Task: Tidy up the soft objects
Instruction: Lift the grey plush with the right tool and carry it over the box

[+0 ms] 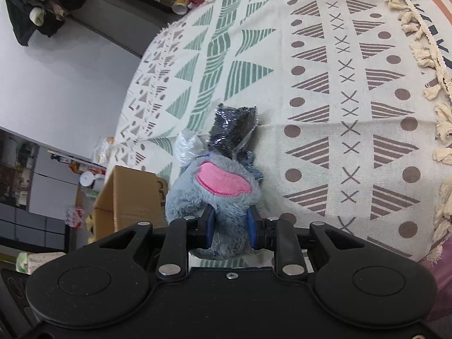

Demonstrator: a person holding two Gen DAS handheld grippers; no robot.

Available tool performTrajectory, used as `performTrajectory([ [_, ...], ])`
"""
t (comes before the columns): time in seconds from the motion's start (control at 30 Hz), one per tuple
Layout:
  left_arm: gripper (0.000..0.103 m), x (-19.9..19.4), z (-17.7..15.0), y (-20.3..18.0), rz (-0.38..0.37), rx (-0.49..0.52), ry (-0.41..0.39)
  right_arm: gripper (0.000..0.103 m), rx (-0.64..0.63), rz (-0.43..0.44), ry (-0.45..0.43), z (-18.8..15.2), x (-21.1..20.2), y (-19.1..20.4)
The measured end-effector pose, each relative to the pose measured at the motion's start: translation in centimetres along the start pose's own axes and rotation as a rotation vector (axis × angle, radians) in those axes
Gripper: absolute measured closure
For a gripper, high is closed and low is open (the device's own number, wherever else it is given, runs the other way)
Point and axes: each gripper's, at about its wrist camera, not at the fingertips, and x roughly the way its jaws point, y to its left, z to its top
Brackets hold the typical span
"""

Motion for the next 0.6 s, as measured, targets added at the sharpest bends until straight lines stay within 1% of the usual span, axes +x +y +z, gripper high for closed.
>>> performTrajectory([
  [0.2,0.085,-2.3,0.0,0.0,0.005,0.006,-0.035,0.08,-0.049,0.037,-0.011,-0.8,-1.4,1.4],
  [0.33,0.085,-4.2,0.2,0.5,-0.033,-0.022,-0.056,0.08,-0.101,0.041,-0.042,-1.3,-2.7,2.9],
  [0.6,0.085,-6.4,1.2,1.6,-0.065,-0.044,-0.107,0.08,-0.145,0.036,-0.086,-1.8,-3.7,6.1],
])
